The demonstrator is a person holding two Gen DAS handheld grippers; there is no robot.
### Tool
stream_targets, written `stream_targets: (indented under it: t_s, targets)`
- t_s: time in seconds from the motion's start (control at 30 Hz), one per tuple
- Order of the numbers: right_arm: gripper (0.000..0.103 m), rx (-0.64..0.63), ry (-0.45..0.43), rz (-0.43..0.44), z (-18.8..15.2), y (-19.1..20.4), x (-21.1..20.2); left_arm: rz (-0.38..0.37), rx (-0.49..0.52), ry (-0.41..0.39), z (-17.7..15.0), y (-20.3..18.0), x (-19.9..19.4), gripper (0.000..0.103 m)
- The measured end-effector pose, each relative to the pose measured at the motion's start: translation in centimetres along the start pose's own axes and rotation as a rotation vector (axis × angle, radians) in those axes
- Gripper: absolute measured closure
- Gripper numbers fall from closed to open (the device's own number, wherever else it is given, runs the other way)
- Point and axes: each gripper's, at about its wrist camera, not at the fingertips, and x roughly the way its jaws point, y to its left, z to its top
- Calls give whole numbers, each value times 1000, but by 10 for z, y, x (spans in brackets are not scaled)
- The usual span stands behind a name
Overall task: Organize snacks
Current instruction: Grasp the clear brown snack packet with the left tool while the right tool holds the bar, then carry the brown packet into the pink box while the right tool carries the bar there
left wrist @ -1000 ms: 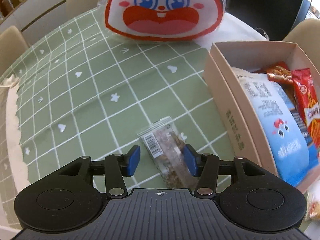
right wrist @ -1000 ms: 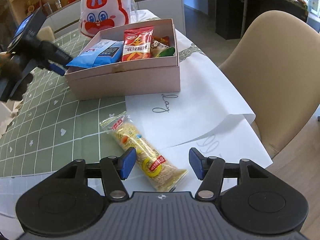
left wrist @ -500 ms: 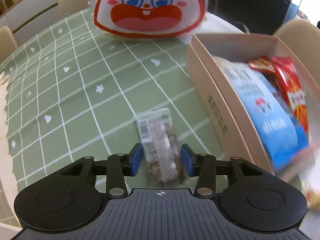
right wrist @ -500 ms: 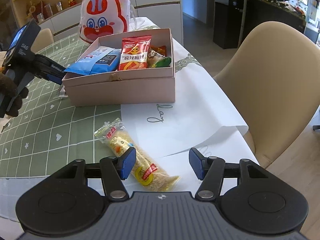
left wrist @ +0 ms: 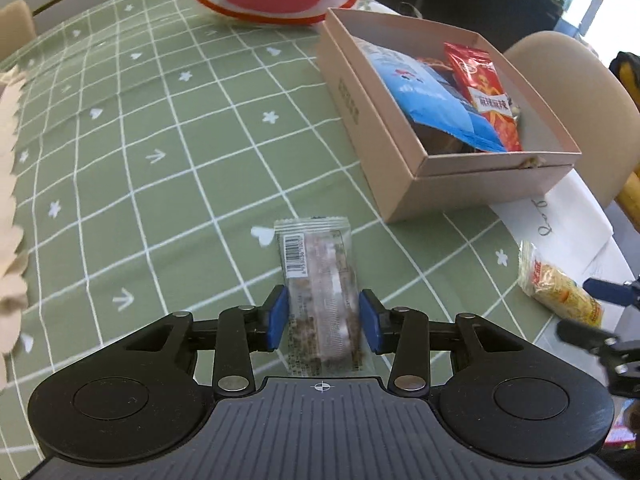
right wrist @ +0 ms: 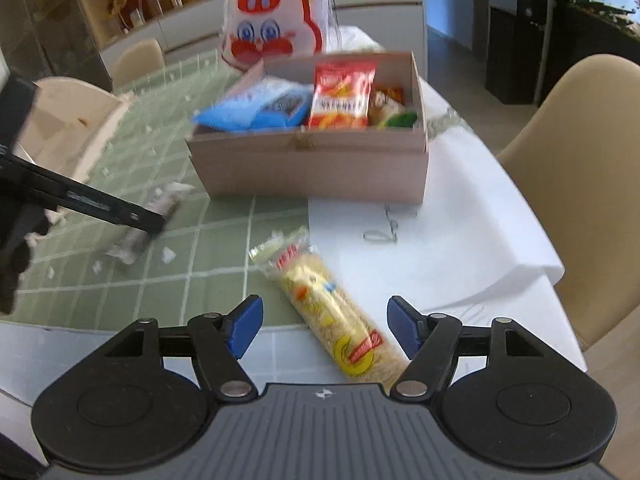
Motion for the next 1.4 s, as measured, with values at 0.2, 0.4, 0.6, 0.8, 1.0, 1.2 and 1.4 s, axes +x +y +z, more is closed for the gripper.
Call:
stream_targets:
  t_s: [0.2,0.4,0.6,0.8,1.0,1.2,1.4]
  targets:
    - [25,-37,52,51,-5,22,7,-4,8,-13,-3,2,-3,59]
    - [24,-90,54,33,-5,41,11,-50,-45,28,-23,14,-17,58]
    - [14,-128,48,-7,-7,51,16,-68,-114,-2,-20,17,-14,54]
    - [1,-145,52,10,-11,54,18,-35,-70,2,-18,8,-11,54]
    - [0,-144,60,7,-10,57,20,-23,-42,-37,-25,6,-14,59]
    - [14,-173,17,-31,2,54,6,-57,-52,-37,-44,7,-25,70]
    - [45,-90,51,-73,13,37,18,-92,1,-22,-66,-6,-36,70]
